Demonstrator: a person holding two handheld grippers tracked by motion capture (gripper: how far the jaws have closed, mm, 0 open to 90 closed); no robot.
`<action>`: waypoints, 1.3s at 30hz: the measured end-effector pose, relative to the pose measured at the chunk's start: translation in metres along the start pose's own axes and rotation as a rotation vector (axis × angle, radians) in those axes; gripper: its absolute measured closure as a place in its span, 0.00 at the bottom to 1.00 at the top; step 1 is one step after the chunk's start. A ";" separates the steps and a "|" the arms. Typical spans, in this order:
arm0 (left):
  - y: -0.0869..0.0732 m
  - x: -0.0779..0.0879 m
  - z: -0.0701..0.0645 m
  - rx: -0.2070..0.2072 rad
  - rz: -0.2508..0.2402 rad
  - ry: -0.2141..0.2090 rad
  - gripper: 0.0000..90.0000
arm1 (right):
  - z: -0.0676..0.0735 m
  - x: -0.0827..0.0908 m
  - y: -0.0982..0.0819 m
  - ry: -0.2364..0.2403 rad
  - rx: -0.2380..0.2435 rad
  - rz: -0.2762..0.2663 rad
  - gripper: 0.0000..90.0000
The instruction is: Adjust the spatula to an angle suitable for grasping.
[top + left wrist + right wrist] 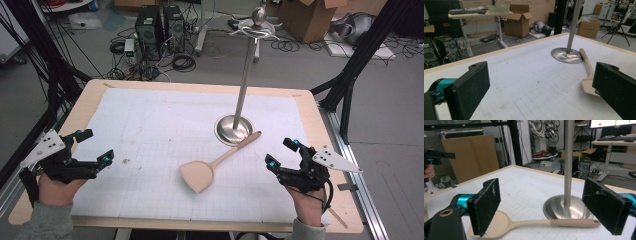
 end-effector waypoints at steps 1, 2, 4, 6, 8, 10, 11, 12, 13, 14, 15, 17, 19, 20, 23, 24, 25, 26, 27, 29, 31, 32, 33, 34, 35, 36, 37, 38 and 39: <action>0.000 0.000 0.000 0.003 0.000 0.000 0.02 | 0.000 0.000 0.000 0.000 0.001 -0.001 0.16; 0.000 0.000 0.001 0.004 0.001 0.001 0.02 | 0.000 0.001 0.000 -0.001 -0.004 -0.001 0.16; -0.001 -0.002 0.002 -0.001 0.009 0.017 0.02 | -0.001 0.001 -0.001 -0.001 -0.006 0.000 0.16; -0.002 -0.003 0.003 -0.009 0.020 0.047 0.02 | -0.001 0.002 -0.001 -0.001 -0.007 0.000 0.16; -0.002 -0.004 0.004 -0.003 0.020 0.039 0.02 | -0.001 0.002 -0.001 -0.002 -0.005 0.000 0.16; -0.002 -0.005 0.006 0.002 0.021 0.039 0.02 | -0.001 0.001 -0.001 -0.002 -0.004 0.002 0.16; -0.002 -0.005 0.007 0.005 0.020 0.036 0.02 | -0.001 0.001 -0.002 -0.001 0.000 0.004 0.16; -0.003 -0.005 0.007 0.008 0.019 0.029 0.02 | 0.000 0.000 -0.002 0.002 -0.004 0.007 0.16; -0.003 -0.006 0.009 0.011 0.018 0.024 0.02 | 0.000 -0.001 -0.002 0.001 -0.008 0.011 0.16; -0.003 -0.006 0.010 0.013 0.023 0.020 0.02 | -0.001 -0.002 -0.003 0.007 -0.003 0.014 0.16; -0.003 -0.007 0.012 0.015 0.023 0.016 0.02 | -0.001 -0.003 -0.003 0.006 0.001 0.019 0.16; -0.003 -0.007 0.014 0.025 0.021 0.009 0.02 | -0.001 -0.004 -0.004 0.009 -0.002 0.030 0.16; -0.002 -0.007 0.015 0.026 0.019 0.001 0.02 | -0.001 -0.005 -0.004 0.011 0.002 0.033 0.16; -0.002 -0.007 0.015 0.026 0.019 0.001 0.02 | -0.001 -0.005 -0.003 0.011 0.002 0.033 0.16; -0.001 -0.009 0.012 0.029 0.020 -0.022 0.02 | -0.002 -0.005 -0.003 0.013 0.001 0.034 0.16; -0.001 -0.009 0.012 0.029 0.020 -0.022 0.02 | -0.002 -0.005 -0.003 0.014 0.001 0.034 0.16; -0.001 -0.010 0.011 0.027 0.025 -0.027 0.02 | -0.002 -0.005 -0.003 0.014 0.001 0.034 0.16; -0.001 -0.011 0.010 0.026 0.026 -0.028 0.02 | -0.001 -0.005 -0.003 0.015 0.000 0.034 0.16; 0.000 -0.012 0.010 0.026 0.027 -0.027 0.02 | -0.001 -0.005 -0.003 0.016 -0.001 0.034 0.16; 0.002 -0.015 0.007 0.029 0.021 -0.036 0.02 | -0.001 -0.005 -0.002 0.019 0.002 0.032 0.16; 0.003 -0.018 0.004 0.027 0.023 -0.039 0.02 | -0.001 -0.005 -0.002 0.020 0.002 0.031 0.16; 0.004 -0.020 0.003 0.026 0.022 -0.044 0.02 | -0.001 -0.005 -0.002 0.020 0.003 0.032 0.16; 0.006 -0.022 0.001 0.032 0.019 -0.050 0.02 | -0.001 -0.005 -0.002 0.021 0.002 0.032 0.16; 0.007 -0.023 0.000 0.041 0.022 -0.059 0.02 | -0.001 -0.006 -0.002 0.021 0.005 0.030 0.16; 0.007 -0.023 0.000 0.041 0.022 -0.059 0.02 | -0.001 -0.006 -0.002 0.021 0.005 0.030 0.16; 0.010 -0.025 -0.003 0.069 0.016 -0.079 0.02 | -0.001 -0.005 -0.002 0.021 0.005 0.031 0.16; 0.012 -0.027 -0.005 0.076 0.008 -0.083 0.02 | -0.002 -0.005 -0.002 0.023 0.009 0.030 0.16; 0.013 -0.030 -0.005 0.073 0.012 -0.080 0.02 | -0.002 -0.005 -0.002 0.021 0.003 0.030 0.16; 0.013 -0.030 -0.005 0.073 0.012 -0.080 0.02 | -0.003 -0.005 -0.002 0.023 0.004 0.029 0.16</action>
Point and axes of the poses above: each handheld gripper's, and its own axes: x roughly backward along the jaws, y roughly out of its top, z roughly to its left, the point moved 7 cm from there along -x, roughly forward along the jaws, and after that the axes turned 9 degrees about z, right-handed, at the moved point
